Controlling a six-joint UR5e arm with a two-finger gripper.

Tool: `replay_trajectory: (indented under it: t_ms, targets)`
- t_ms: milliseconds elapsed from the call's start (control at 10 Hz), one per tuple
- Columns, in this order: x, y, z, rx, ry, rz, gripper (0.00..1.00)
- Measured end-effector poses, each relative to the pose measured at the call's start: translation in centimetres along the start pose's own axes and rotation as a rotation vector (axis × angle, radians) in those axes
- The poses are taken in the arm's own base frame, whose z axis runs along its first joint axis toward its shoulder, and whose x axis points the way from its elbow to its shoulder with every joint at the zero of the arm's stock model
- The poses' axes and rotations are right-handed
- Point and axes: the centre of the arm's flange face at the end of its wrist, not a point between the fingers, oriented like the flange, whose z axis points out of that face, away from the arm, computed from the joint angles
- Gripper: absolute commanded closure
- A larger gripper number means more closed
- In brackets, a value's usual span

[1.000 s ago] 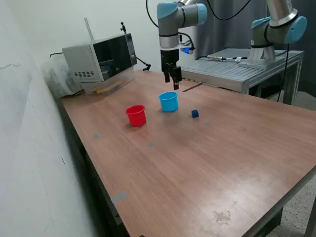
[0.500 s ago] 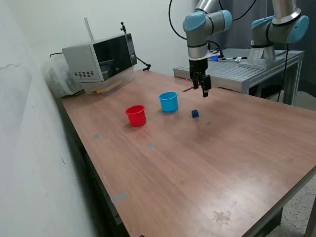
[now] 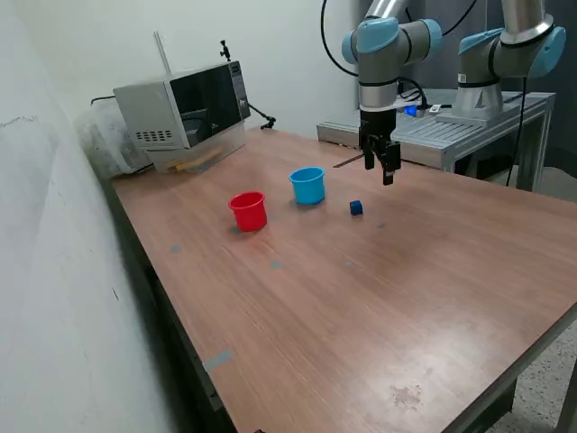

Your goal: Place red objects in the red bin, and blue objects in the blue bin.

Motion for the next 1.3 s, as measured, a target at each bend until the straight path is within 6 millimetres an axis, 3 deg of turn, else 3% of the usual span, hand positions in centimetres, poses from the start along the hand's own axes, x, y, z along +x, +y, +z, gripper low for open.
replay_trajectory:
  t_ms: [300, 600, 1300]
  targets:
    - [0.7, 1.4, 2.5, 0.026, -0.004, -0.020, 0.00]
    - [-0.2, 3.0, 4.6, 0.048, -0.009, -0.029, 0.00]
    - [-2.3, 5.4, 5.8, 0.055, -0.009, -0.007, 0.00]
